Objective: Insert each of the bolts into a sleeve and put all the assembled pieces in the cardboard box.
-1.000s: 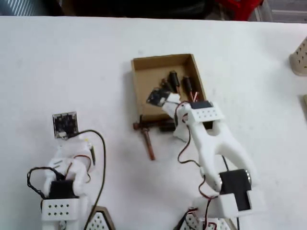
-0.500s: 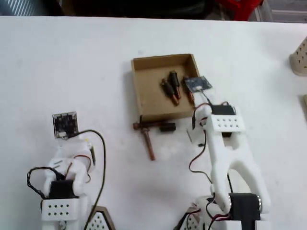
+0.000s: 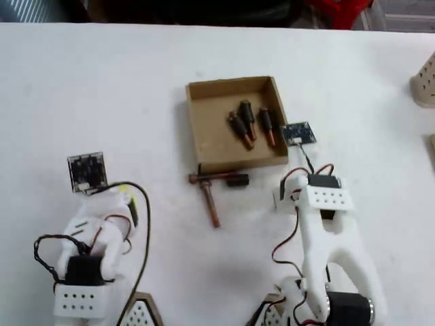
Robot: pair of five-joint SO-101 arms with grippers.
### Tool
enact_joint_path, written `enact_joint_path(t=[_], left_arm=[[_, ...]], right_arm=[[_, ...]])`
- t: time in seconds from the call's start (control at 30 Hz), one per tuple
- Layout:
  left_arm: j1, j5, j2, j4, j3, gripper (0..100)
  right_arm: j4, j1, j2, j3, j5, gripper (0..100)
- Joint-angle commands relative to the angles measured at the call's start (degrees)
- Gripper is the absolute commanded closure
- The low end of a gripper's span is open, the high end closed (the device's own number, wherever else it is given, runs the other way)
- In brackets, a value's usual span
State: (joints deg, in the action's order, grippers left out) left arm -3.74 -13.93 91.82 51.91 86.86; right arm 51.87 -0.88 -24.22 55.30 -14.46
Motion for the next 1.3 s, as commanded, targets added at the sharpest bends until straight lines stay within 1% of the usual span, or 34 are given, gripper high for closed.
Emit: enact_joint_path(t=[0.0,0.07,0.17,0.27,0.37,0.47,0.57,0.83,0.97,1.03,1.17,1.27], left_arm=[[5.32,-2.46,-5.67,2.99,-10.73,98],[7.69,-4.31,-11.30,3.87,-15.30,98],[11.82,-4.75,-19.91,4.13,-21.45,98],[17.45,-5.01,-26.42,4.13,-26.02,98],[23.52,-9.67,-30.20,3.60,-28.75,98],[28.97,-14.33,-32.57,0.09,-29.71,98],[32.66,-16.35,-34.95,-3.87,-29.19,98],[34.15,-21.27,-44.09,-14.07,-26.73,98],[34.68,-21.54,-49.19,-16.09,-26.46,97],[34.68,-21.80,-51.91,-17.23,-26.46,93],[34.68,-25.67,-56.66,-17.49,-26.90,84],[34.68,-25.93,-60.00,-17.49,-28.22,84]], right_arm=[[-0.75,-0.57,-2.24,-0.18,-0.44,98.1],[-1.10,-0.84,-2.24,-0.09,-0.44,98.1],[-1.45,-0.92,-2.24,-0.09,-0.44,98.1],[-1.89,-0.92,-2.24,0.00,-0.44,98.1],[-1.89,-1.01,-2.24,0.09,-0.53,98.1],[-1.89,-1.01,-2.24,0.53,-0.79,98.1],[-1.89,-1.01,-2.24,0.62,-0.79,98.1],[-1.63,-1.01,-2.24,0.62,-0.88,98.1],[-1.54,-1.01,-2.24,0.62,-0.88,98.1],[-1.54,-1.01,-2.24,0.62,-0.88,98.2],[-1.54,-0.92,-2.24,0.62,-0.88,98.2],[-1.63,-0.92,-2.24,0.62,-0.88,98.2]])
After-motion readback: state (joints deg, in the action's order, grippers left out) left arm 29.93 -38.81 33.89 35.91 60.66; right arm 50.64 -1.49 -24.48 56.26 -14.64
